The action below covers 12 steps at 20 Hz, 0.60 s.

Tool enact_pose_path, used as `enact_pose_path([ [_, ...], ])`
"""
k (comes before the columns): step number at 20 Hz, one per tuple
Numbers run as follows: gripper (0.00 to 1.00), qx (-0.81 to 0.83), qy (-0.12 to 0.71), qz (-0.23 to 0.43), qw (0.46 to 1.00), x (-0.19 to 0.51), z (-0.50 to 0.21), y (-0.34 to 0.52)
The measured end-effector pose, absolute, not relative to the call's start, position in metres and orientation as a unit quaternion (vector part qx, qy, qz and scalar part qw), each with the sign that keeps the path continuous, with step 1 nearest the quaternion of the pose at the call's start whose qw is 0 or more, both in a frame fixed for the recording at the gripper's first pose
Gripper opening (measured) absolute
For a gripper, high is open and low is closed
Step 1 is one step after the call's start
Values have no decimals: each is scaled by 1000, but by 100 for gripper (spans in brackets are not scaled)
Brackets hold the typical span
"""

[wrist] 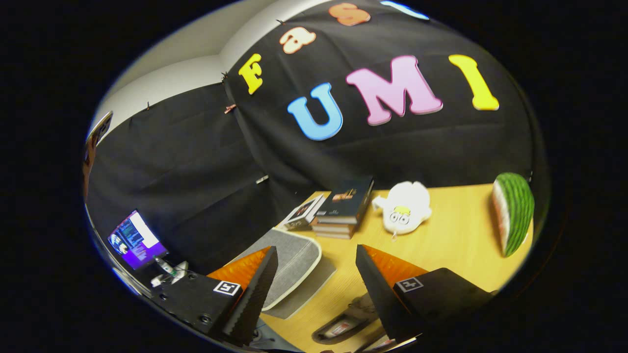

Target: Open the storage box then place both shoes into the box .Put the left shoe in first, then the right shoe, with the right side of both shoes facing outward in a uniform manner.

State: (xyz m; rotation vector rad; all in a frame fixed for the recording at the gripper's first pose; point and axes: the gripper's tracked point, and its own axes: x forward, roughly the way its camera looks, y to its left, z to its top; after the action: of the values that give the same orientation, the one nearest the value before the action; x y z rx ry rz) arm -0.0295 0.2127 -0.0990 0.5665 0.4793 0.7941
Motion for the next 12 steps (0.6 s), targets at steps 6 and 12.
enact_pose_path([
  [6, 98, 373, 332, 443, 745, -55, -143, 278],
  [12, 98, 414, 403, 470, 667, -72, -183, 331],
])
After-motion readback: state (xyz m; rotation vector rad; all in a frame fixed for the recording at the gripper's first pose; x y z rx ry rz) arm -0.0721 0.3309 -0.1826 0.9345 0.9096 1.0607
